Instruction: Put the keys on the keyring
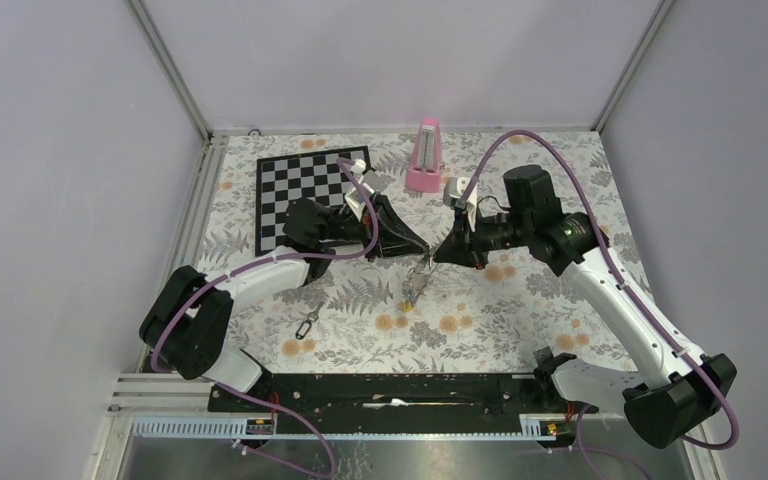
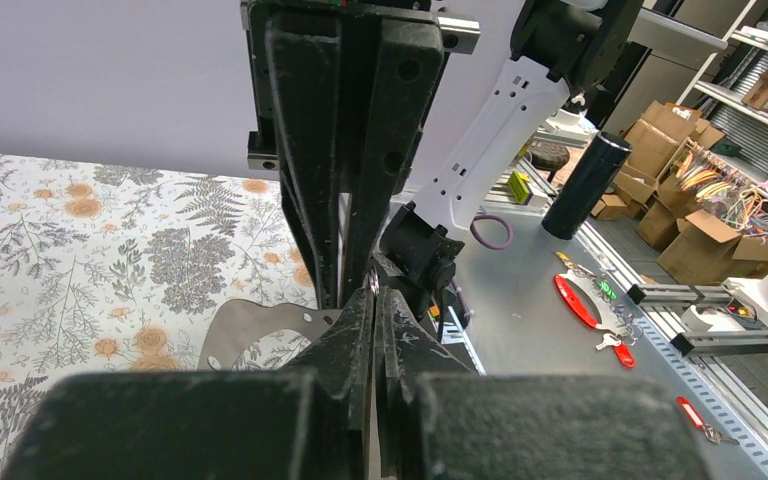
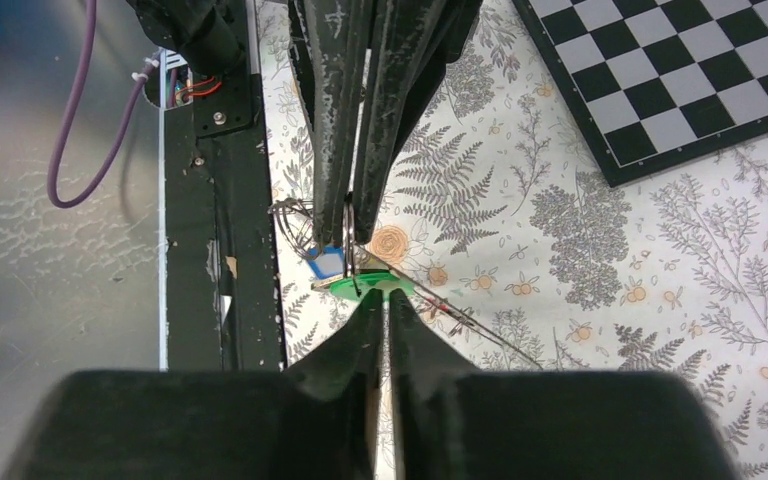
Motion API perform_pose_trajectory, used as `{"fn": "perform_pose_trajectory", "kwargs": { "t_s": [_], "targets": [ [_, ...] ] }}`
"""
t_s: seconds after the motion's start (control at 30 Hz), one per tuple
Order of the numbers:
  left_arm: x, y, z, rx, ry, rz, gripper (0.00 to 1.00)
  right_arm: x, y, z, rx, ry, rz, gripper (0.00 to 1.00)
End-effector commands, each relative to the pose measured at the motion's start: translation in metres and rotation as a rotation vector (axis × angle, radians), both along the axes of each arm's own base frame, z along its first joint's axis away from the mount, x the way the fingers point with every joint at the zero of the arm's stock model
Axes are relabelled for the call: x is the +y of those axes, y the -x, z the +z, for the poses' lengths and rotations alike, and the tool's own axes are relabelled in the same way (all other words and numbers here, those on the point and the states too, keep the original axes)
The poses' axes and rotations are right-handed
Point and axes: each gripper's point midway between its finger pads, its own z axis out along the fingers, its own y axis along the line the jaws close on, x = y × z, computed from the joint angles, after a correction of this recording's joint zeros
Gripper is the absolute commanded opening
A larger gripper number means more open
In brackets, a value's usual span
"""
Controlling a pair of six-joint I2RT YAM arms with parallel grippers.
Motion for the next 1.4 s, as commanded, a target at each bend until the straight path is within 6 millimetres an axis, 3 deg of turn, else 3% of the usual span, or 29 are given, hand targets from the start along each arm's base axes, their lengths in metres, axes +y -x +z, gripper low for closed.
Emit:
{"fn": "perform_pose_trajectory", "kwargs": {
  "t_s": [0.0, 0.1, 0.23, 0.53, 0.87, 0.97, 1.3, 1.37],
  "targets": [
    [0.003, 0.003, 0.020, -0.084, 0.080, 0.016, 0.00, 0.002, -0.001, 0.006, -0.004, -0.027, 0.002, 0.16],
    [0.004, 0.003, 0.018, -0.085, 0.077, 0.017, 0.00, -0.002, -0.002, 0.014, -0.046, -0.022, -0.016, 0.30],
    [0.003, 0.002, 0.017, -0.079, 0.075, 0.025, 0.00, -0.008, -0.003, 0.029, -0.099, -0.035, -0.034, 0.39],
    [0.001, -0.002, 0.012, -0.053, 0.065, 0.033, 0.00, -0.001, -0.001, 0.049, -0.071, -0.093, -0.001, 0.43],
    [-0.001, -0.005, 0.011, -0.047, 0.060, 0.036, 0.00, 0.005, -0.002, 0.037, -0.011, -0.109, 0.019, 0.41],
    [-0.001, -0.006, 0.010, -0.042, 0.060, 0.035, 0.00, 0.006, -0.002, 0.035, -0.002, -0.111, 0.021, 0.37],
    [-0.001, -0.005, 0.012, -0.043, 0.065, 0.032, 0.00, 0.007, -0.003, 0.027, 0.013, -0.106, 0.026, 0.00],
    [-0.001, -0.004, 0.012, -0.050, 0.066, 0.029, 0.00, 0.005, -0.005, 0.028, -0.008, -0.086, 0.014, 0.00]
  ]
}}
